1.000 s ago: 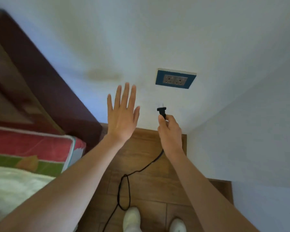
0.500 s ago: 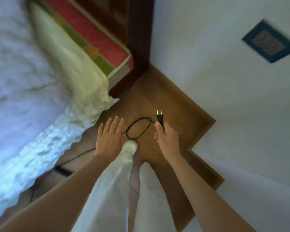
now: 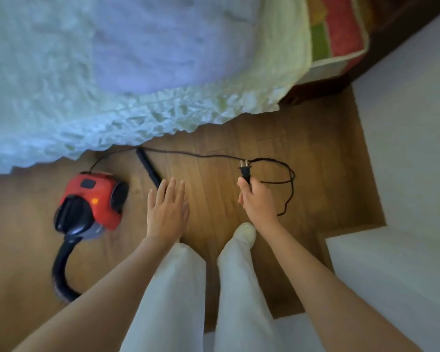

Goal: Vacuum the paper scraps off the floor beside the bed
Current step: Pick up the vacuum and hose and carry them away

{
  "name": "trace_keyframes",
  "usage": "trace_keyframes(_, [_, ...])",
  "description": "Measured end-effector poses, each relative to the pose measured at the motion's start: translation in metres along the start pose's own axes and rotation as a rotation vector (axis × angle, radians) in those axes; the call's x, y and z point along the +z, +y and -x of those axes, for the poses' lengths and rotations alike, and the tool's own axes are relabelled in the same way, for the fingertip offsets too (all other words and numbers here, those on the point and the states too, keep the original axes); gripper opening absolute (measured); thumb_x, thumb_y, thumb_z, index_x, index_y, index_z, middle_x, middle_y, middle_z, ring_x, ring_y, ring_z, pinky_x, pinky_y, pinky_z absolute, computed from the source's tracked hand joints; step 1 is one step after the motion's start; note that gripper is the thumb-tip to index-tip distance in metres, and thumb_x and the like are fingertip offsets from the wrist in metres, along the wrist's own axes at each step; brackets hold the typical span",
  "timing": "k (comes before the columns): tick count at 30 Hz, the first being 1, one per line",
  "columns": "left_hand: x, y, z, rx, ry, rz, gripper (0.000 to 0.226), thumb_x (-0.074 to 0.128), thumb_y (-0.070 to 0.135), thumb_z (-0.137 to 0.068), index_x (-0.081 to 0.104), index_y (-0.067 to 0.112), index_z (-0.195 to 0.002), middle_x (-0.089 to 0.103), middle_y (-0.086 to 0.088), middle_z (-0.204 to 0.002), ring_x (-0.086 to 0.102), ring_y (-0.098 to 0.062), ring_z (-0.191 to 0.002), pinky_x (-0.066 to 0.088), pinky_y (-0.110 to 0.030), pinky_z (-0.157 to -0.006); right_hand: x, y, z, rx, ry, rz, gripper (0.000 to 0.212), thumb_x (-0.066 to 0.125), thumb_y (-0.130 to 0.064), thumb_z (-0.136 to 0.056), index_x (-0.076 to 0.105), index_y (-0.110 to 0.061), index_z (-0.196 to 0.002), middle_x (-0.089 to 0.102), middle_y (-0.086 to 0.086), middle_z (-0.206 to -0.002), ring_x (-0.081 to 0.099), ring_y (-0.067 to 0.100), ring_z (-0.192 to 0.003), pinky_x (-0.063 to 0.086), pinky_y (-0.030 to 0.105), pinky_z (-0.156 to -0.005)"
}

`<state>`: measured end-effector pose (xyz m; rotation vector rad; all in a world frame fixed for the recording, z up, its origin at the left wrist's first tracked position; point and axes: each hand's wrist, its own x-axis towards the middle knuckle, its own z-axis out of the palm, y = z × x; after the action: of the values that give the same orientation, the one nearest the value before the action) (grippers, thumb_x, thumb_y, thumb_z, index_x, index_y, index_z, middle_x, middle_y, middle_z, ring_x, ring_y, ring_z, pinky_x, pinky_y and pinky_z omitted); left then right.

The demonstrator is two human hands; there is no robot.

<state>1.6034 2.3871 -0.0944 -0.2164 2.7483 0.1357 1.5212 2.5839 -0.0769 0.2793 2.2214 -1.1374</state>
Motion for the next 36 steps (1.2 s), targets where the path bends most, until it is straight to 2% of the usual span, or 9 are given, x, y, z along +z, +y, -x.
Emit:
trace_keyframes(5, [0.026, -0.080, 0.027, -0.117, 0.010, 0.090, 0.050, 0.038, 0.031, -0.095, 0.047, 0.007, -0.139, 0.046, -0.016, -0.143, 0.039, -0.034, -0.135, 0.032, -0.055, -0.108, 0.089, -0.024, -0.010, -0.042, -0.055, 0.131, 0.038, 0.035, -0.037, -0.102, 0.059, -0.008, -0.092, 0.062, 0.002, -0.072, 0.060, 0.017, -0.065, 0.048, 0.032, -0.063])
trace_keyframes(9, [0.051, -0.157, 0.055, -0.133, 0.020, 0.098, 0.049, 0.047, 0.026, -0.096, 0.043, 0.009, -0.142, 0.042, -0.015, -0.147, 0.036, -0.033, -0.138, 0.031, -0.055, -0.109, 0.164, -0.033, -0.015, -0.030, -0.042, 0.210, 0.041, 0.034, -0.040, -0.102, 0.059, -0.010, -0.091, 0.065, 0.006, -0.078, 0.063, 0.021, -0.072, 0.052, 0.040, -0.070])
trace_keyframes(15, [0.086, -0.261, 0.087, -0.067, 0.022, 0.030, 0.052, 0.042, 0.031, -0.097, 0.038, 0.010, -0.144, 0.038, -0.015, -0.149, 0.031, -0.033, -0.140, 0.026, -0.055, -0.112, 0.262, -0.023, -0.024, 0.036, -0.049, 0.317, 0.039, 0.033, -0.045, -0.100, 0.052, -0.017, -0.082, 0.065, 0.007, -0.082, 0.065, 0.022, -0.078, 0.050, 0.035, -0.067])
trace_keyframes(20, [0.127, -0.331, 0.092, -0.132, 0.011, 0.028, 0.060, 0.059, 0.030, -0.091, 0.040, 0.008, -0.143, 0.040, -0.016, -0.148, 0.034, -0.035, -0.138, 0.029, -0.056, -0.110, 0.333, -0.002, -0.044, 0.108, -0.119, 0.329, 0.033, 0.047, -0.040, -0.097, 0.059, -0.011, -0.109, 0.063, 0.005, -0.103, 0.060, 0.022, -0.094, 0.047, 0.034, -0.080])
trace_keyframes(25, [0.175, -0.388, 0.065, -0.109, 0.047, -0.011, 0.061, 0.063, 0.029, -0.089, 0.043, 0.005, -0.141, 0.042, -0.020, -0.145, 0.037, -0.037, -0.136, 0.032, -0.057, -0.108, 0.397, 0.026, -0.087, 0.187, -0.107, 0.332, 0.041, 0.058, -0.037, -0.092, 0.052, -0.011, -0.123, 0.059, 0.008, -0.112, 0.058, 0.020, -0.088, 0.043, 0.030, -0.072])
trace_keyframes(30, [0.224, -0.433, 0.025, -0.191, 0.102, -0.008, 0.062, 0.058, 0.028, -0.089, 0.037, 0.005, -0.143, 0.035, -0.020, -0.150, 0.034, -0.038, -0.137, 0.030, -0.055, -0.109, 0.447, 0.058, -0.147, 0.253, -0.026, 0.304, 0.044, 0.063, -0.034, -0.089, 0.053, -0.014, -0.127, 0.059, 0.007, -0.120, 0.059, 0.023, -0.101, 0.044, 0.031, -0.077])
trace_keyframes(33, [0.253, -0.443, 0.009, -0.196, 0.171, 0.030, 0.062, 0.058, 0.022, -0.088, 0.036, 0.003, -0.143, 0.035, -0.022, -0.149, 0.036, -0.038, -0.136, 0.035, -0.055, -0.107, 0.475, 0.077, -0.182, 0.253, 0.035, 0.284, 0.049, 0.067, -0.032, -0.085, 0.051, -0.012, -0.127, 0.059, 0.008, -0.126, 0.060, 0.026, -0.107, 0.048, 0.034, -0.080])
trace_keyframes(36, [0.274, -0.445, 0.000, -0.192, 0.244, 0.051, 0.062, 0.057, 0.018, -0.089, 0.033, 0.003, -0.144, 0.035, -0.022, -0.149, 0.041, -0.037, -0.133, 0.042, -0.051, -0.102, 0.495, 0.091, -0.209, 0.234, 0.077, 0.381, 0.055, 0.072, -0.035, -0.081, 0.051, -0.012, -0.126, 0.061, 0.008, -0.116, 0.062, 0.028, -0.099, 0.053, 0.038, -0.079])
